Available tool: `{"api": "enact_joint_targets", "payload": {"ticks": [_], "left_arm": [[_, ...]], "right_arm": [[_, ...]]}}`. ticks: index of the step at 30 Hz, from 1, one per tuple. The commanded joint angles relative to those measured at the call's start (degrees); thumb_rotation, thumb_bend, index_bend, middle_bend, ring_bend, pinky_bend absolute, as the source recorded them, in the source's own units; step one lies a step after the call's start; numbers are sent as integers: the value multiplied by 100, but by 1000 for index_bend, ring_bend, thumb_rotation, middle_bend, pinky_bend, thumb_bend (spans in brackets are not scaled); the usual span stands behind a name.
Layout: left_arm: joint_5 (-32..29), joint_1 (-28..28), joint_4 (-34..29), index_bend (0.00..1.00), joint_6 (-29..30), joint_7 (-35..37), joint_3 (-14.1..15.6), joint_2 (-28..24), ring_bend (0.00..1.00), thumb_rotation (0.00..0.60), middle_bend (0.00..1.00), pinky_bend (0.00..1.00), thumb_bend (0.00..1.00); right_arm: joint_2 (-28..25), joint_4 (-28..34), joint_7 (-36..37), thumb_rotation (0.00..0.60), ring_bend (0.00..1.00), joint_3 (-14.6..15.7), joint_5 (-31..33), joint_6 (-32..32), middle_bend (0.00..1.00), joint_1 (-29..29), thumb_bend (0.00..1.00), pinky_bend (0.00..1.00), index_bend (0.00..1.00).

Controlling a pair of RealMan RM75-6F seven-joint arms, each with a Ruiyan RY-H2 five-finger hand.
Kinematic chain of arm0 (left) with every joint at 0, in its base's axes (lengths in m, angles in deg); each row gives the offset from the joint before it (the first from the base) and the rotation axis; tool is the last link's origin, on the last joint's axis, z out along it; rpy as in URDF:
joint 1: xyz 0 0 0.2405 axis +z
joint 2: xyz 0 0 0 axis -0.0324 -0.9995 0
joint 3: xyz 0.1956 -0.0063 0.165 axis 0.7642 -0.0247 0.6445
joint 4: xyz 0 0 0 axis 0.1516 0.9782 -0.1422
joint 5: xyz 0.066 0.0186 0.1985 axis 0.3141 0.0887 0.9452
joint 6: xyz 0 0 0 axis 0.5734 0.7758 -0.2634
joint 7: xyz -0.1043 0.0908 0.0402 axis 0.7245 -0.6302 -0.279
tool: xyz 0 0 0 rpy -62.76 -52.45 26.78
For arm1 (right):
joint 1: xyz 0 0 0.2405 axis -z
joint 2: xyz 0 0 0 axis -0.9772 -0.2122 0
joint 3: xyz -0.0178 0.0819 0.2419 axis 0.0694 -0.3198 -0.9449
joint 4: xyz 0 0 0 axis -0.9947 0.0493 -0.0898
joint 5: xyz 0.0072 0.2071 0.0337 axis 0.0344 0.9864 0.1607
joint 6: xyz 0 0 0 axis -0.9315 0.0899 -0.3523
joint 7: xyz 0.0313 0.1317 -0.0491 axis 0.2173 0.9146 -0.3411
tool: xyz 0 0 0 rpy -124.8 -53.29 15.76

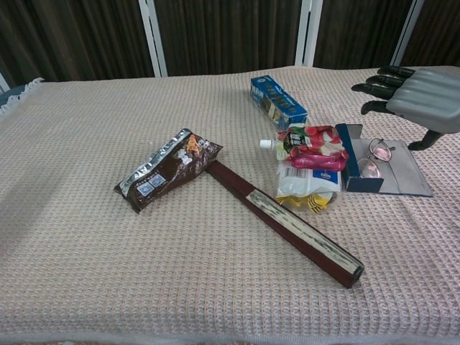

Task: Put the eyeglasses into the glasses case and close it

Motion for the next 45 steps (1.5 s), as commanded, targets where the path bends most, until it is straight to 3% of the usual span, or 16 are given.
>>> {"api": "enact_joint_targets", "payload": {"ticks": [1,25,36,45], "left_arm": [[-1,-6,0,0,-10,-7,2,2,0,600,0,0,414],[19,-22,0,0,-24,-10,27,-2,0,600,0,0,414],[-16,-28,-10,0,-37,15,15,-21,0,600,0,0,413],[27,-26,-2,0,-29,46,40,-31,0,600,0,0,414]], "right_arm": [[113,-50,89,600,0,-75,99,117,59,12,189,0,323],[620,-252,-355,600,0,-185,316,446,48,-204,186,0,301],[942,-246,-703,600,0,-452,593,681,46,-498,185,0,300],[1064,-176,-813,600,0,-496,635,529,46,-610,185,0,298]]}}
